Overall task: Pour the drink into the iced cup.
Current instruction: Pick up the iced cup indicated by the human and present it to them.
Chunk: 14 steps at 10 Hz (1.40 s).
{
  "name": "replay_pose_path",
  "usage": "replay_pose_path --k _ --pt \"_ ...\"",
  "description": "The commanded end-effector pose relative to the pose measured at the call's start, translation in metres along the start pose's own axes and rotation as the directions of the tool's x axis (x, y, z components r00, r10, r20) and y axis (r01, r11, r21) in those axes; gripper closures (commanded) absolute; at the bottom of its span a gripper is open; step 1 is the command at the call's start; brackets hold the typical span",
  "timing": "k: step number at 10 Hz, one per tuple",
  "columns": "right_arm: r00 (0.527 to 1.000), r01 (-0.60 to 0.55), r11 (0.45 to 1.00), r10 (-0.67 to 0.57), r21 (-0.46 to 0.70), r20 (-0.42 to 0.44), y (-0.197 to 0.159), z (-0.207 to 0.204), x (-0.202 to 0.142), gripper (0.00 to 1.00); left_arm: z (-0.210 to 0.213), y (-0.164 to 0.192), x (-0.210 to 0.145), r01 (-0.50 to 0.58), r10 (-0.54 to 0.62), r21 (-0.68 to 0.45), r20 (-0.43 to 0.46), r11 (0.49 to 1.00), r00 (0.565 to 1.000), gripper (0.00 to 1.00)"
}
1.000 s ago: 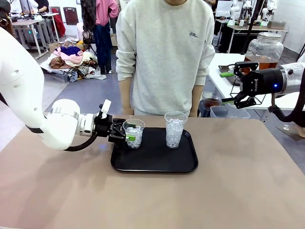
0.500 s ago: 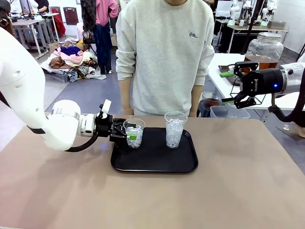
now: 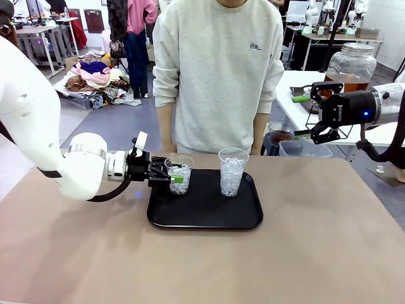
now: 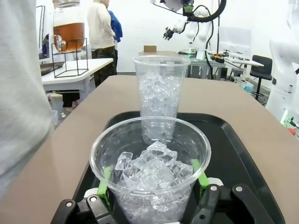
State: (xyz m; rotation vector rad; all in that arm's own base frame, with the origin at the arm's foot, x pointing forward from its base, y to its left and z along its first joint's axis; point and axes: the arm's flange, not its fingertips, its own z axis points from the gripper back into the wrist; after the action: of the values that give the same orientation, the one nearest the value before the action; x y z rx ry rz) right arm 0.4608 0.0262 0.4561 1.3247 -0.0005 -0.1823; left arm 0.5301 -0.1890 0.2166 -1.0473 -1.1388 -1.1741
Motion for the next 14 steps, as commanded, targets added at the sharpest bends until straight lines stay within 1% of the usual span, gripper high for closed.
replay_pose_path --k 1,3,5,7,8,10,11,12,14 --pt "1.000 -0.002 1.000 0.002 0.002 0.000 0.002 0.000 0.000 0.00 -0.003 -0.004 0.017 0.029 -0.031 0.022 0.063 0.999 0.998 0.20" --pt "1.000 -0.002 1.000 0.002 0.002 0.000 0.002 0.000 0.000 0.00 -0.005 0.006 0.051 0.058 -0.062 0.048 0.079 0.997 0.995 0.20" --pt "1.000 -0.002 1.000 0.002 0.002 0.000 0.002 0.000 0.000 0.00 -0.009 0.025 0.097 0.072 -0.078 0.069 0.084 0.995 0.993 0.20" --pt "1.000 -0.002 1.000 0.002 0.002 0.000 0.002 0.000 0.000 0.00 -0.014 0.048 0.142 0.102 -0.106 0.075 0.049 0.992 0.993 0.20" --pt "1.000 -0.002 1.000 0.002 0.002 0.000 0.002 0.000 0.000 0.00 -0.017 0.054 0.154 0.113 -0.116 0.077 0.038 0.991 0.993 0.20" --pt "1.000 -0.002 1.000 0.002 0.002 0.000 0.002 0.000 0.000 0.00 -0.020 0.061 0.168 0.112 -0.114 0.069 0.034 0.991 0.993 0.20" --pt "1.000 -0.002 1.000 0.002 0.002 0.000 0.002 0.000 0.000 0.00 -0.017 0.059 0.168 0.092 -0.093 0.035 0.044 0.995 0.995 0.20" --pt "1.000 -0.002 1.000 0.002 0.002 0.000 0.002 0.000 0.000 0.00 -0.016 0.057 0.169 0.129 -0.134 0.089 0.047 0.988 0.990 0.20" --pt "1.000 -0.002 1.000 0.002 0.002 0.000 0.002 0.000 0.000 0.00 -0.016 0.057 0.169 0.129 -0.134 0.089 0.047 0.988 0.990 0.20"
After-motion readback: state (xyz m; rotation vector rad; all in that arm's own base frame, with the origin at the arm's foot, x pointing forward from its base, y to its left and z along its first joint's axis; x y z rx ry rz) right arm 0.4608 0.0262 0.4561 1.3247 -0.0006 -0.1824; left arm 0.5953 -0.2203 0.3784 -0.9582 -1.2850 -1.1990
